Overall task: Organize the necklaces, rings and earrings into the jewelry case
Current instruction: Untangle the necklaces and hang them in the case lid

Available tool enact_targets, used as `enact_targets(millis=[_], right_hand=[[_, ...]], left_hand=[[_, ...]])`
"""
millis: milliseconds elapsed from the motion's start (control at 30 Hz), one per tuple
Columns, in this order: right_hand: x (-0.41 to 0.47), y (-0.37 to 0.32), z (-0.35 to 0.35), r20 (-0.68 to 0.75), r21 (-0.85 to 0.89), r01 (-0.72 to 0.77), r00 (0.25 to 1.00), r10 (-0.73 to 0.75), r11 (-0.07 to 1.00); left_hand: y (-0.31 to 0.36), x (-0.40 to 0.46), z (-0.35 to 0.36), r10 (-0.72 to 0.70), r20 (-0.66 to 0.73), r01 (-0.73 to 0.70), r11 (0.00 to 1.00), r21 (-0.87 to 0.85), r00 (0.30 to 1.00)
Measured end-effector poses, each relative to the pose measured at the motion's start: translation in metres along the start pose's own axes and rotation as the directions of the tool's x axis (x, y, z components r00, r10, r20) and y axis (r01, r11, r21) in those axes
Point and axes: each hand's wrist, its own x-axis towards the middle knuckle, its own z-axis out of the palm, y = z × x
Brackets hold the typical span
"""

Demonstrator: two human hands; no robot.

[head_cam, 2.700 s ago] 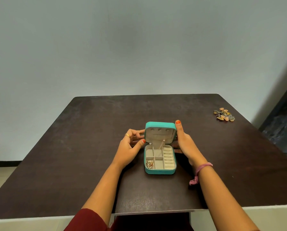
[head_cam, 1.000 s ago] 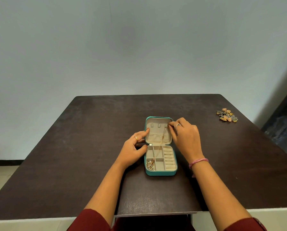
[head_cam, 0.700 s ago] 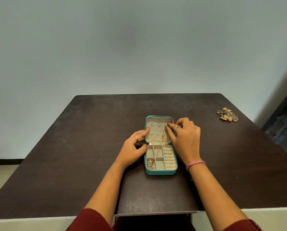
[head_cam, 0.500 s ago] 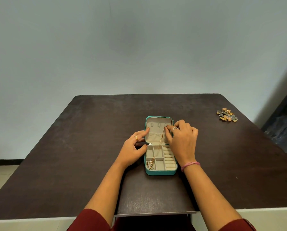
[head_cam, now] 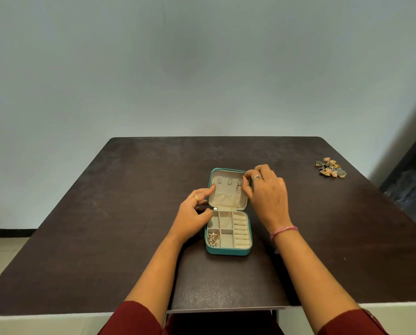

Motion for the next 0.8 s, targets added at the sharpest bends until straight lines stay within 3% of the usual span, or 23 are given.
enact_targets(millis=[100,200,333,567,667,800], right_hand=[[0.005,-0.005,-0.011,0.115,0.18,-0.089,0.991,0.069,0.98],[0.012,-0.008,-0.021,0.277,0.385,-0.294,0.941,0.194,0.875],[0.023,-0.009,-0.031,0.336,0.533,-0.393,0.911,0.239,0.749],[0.044,-0.008,-0.053,0.43,0.662,-0.447,0.884,0.184,0.601],[0.052,-0.009,-0.066,0.482,0.73,-0.49,0.864,0.149,0.477],[0.06,-0.01,-0.079,0.535,0.742,-0.522,0.839,0.098,0.421]], left_hand=[[-0.003,0.001,-0.001,-0.003,-0.048,0.001,0.999,-0.035,0.999],[-0.005,0.002,-0.004,-0.054,-0.114,0.04,0.992,-0.116,0.992],[0.0,0.002,-0.003,-0.128,-0.162,0.096,0.977,-0.192,0.978],[-0.002,0.004,-0.004,-0.115,-0.169,0.083,0.979,-0.186,0.979],[-0.002,0.003,-0.006,-0.084,-0.215,0.044,0.982,-0.183,0.973],[0.001,0.001,-0.006,-0.086,-0.286,0.027,0.978,-0.205,0.954]])
